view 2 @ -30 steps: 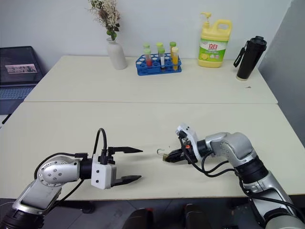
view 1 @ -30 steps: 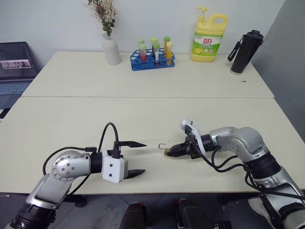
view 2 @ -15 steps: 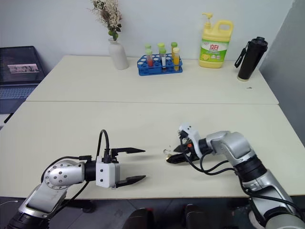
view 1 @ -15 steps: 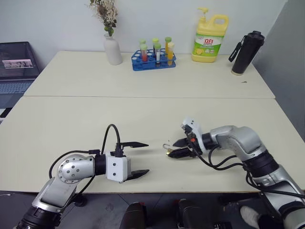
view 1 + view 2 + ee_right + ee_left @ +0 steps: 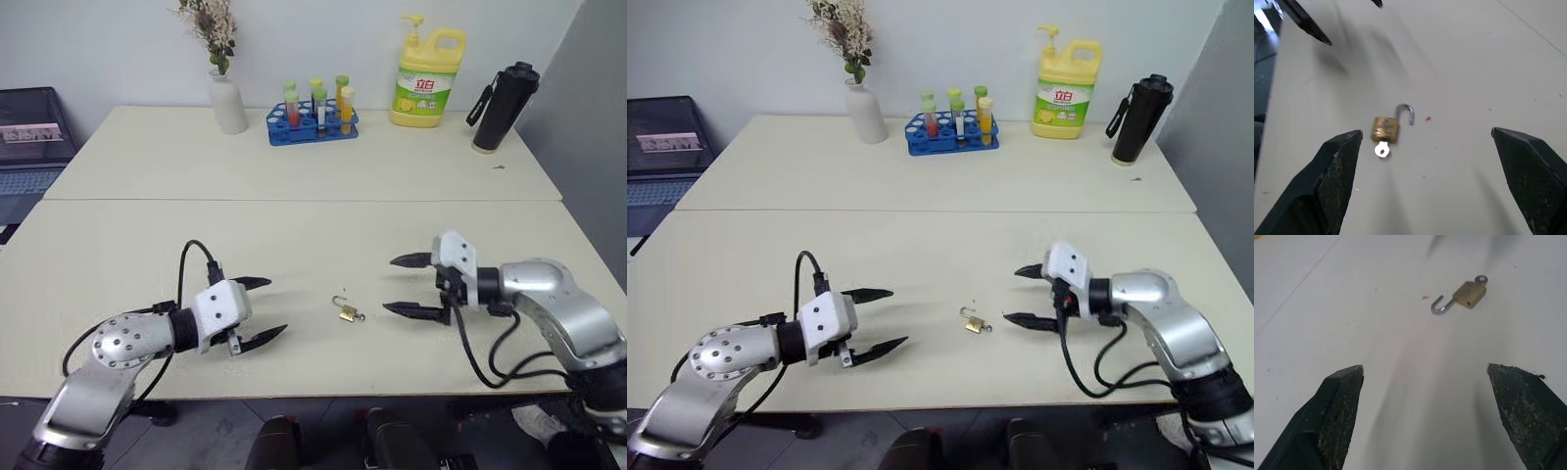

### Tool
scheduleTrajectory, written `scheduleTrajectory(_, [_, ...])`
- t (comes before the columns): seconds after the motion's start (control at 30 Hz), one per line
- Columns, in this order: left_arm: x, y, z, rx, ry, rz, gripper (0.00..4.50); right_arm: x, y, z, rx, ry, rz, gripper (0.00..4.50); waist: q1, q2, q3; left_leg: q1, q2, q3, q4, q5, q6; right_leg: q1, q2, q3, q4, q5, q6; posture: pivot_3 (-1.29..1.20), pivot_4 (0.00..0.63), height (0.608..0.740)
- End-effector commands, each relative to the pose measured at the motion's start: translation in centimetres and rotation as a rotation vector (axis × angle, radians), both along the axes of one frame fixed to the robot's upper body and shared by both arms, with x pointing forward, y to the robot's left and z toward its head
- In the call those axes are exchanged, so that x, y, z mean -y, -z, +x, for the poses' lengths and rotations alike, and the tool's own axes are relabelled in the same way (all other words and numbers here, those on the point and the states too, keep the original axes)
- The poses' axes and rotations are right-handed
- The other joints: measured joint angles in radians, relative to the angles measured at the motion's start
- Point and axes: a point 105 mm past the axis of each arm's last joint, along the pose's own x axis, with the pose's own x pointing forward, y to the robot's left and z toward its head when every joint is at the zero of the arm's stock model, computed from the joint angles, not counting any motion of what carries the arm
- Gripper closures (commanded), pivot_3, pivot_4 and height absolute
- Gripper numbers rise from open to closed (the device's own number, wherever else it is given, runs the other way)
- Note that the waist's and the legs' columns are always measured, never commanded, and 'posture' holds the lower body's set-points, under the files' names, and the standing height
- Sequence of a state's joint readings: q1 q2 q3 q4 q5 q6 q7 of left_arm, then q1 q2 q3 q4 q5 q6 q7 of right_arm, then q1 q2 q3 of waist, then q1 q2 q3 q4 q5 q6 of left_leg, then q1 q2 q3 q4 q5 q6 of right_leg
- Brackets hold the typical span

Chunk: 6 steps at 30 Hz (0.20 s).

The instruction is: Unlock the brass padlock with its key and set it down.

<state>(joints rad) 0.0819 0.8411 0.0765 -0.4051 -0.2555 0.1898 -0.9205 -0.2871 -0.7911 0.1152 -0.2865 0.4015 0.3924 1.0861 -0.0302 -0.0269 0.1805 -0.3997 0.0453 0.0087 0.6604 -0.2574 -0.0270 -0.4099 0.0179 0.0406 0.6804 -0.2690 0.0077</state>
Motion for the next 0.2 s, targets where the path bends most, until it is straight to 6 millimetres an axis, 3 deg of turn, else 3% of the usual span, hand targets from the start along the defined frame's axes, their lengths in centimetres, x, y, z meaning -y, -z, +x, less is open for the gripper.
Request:
scheduleTrajectory(0.03, [-0.26, -1.69, -0.14, 0.038, 0.012, -0.004, 0.26, 0.93, -1.34, -0.59, 0.099, -0.04, -0.042, 0.08, 0.0, 0.0, 0.0, 0.0, 0.0, 0.001, 0.001, 0.0, 0.0, 0.0, 0.0, 0.0, 0.0, 0.0, 0.0, 0.0, 0.15, 0.74])
scheduleTrajectory(0.2, [0.19, -2.24, -0.65, 0.001, 0.054, -0.046, 0.26, 1.08, -1.57, -0.45, 0.104, -0.039, -0.03, 0.08, 0.0, 0.0, 0.0, 0.002, 0.0, 0.001, 0.001, 0.0, 0.0, 0.002, 0.0, 0.0, 0.0, 0.0, 0.0, 0.0, 0.15, 0.74])
